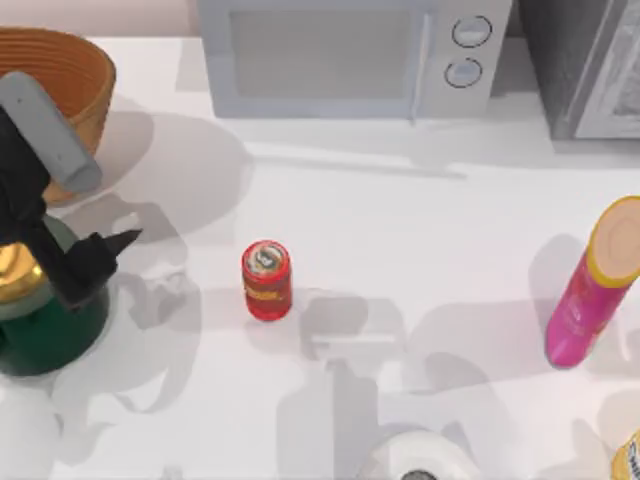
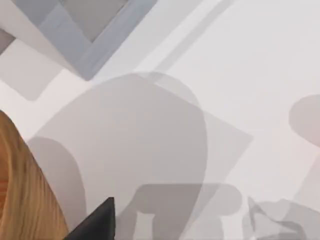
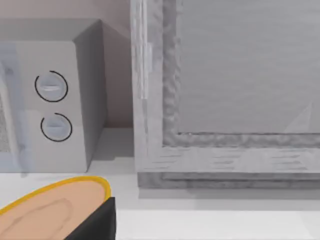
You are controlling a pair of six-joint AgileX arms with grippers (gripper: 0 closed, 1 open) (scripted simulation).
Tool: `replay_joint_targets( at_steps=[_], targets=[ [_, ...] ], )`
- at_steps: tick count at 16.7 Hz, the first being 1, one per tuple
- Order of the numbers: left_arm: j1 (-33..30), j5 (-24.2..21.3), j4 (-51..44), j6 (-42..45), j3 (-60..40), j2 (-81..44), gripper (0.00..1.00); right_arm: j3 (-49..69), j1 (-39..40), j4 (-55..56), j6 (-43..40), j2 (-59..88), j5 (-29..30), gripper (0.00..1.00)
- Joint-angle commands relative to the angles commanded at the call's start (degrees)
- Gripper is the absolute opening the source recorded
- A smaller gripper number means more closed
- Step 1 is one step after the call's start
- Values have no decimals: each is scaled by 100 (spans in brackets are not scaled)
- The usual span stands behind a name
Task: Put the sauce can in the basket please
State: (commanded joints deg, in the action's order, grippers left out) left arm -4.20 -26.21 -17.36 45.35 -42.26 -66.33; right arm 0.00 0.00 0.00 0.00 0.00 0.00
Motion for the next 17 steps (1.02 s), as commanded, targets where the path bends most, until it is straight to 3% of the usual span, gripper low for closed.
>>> replay_joint_targets(
  at_steps=[4, 9, 17],
  targets=[
    [-362, -942, -310, 1227, -1117, -2130, 100, 0, 0, 0, 0, 0, 0, 100],
    [-584, -1898, -519, 1951, -1466, -3655, 100, 0, 0, 0, 0, 0, 0, 100],
    [-636, -2026, -450, 1926, -1433, -3850, 100, 0, 0, 0, 0, 0, 0, 100]
  ],
)
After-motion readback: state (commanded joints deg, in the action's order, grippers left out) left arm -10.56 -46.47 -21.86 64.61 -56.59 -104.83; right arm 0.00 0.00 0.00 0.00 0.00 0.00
